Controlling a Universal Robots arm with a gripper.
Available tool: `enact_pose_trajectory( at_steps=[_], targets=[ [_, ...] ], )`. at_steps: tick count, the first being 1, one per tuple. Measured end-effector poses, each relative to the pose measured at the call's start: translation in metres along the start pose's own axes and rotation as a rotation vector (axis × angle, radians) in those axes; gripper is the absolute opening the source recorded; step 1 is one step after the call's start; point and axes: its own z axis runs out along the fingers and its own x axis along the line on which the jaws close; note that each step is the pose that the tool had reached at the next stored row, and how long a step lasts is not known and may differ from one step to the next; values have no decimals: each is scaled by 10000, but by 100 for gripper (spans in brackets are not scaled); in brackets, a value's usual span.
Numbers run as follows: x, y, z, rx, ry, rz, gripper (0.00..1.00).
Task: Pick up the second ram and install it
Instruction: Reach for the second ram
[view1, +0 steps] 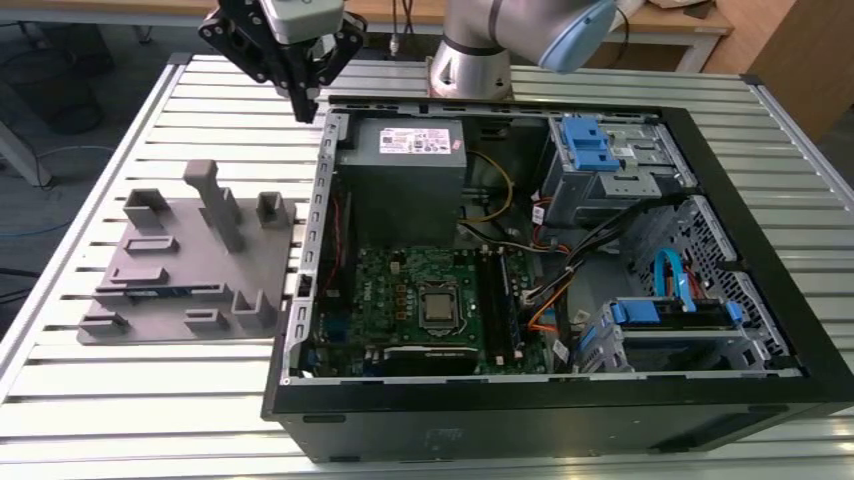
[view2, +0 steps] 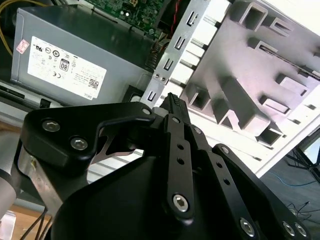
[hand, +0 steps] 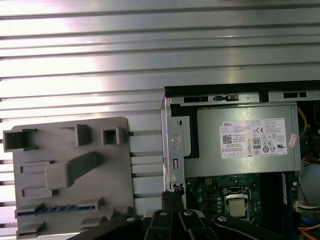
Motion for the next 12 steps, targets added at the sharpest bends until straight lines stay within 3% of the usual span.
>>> enact_pose_trajectory(
  at_steps=[12],
  targets=[
    [225, -93, -4, 1, 1, 0, 11]
  ],
)
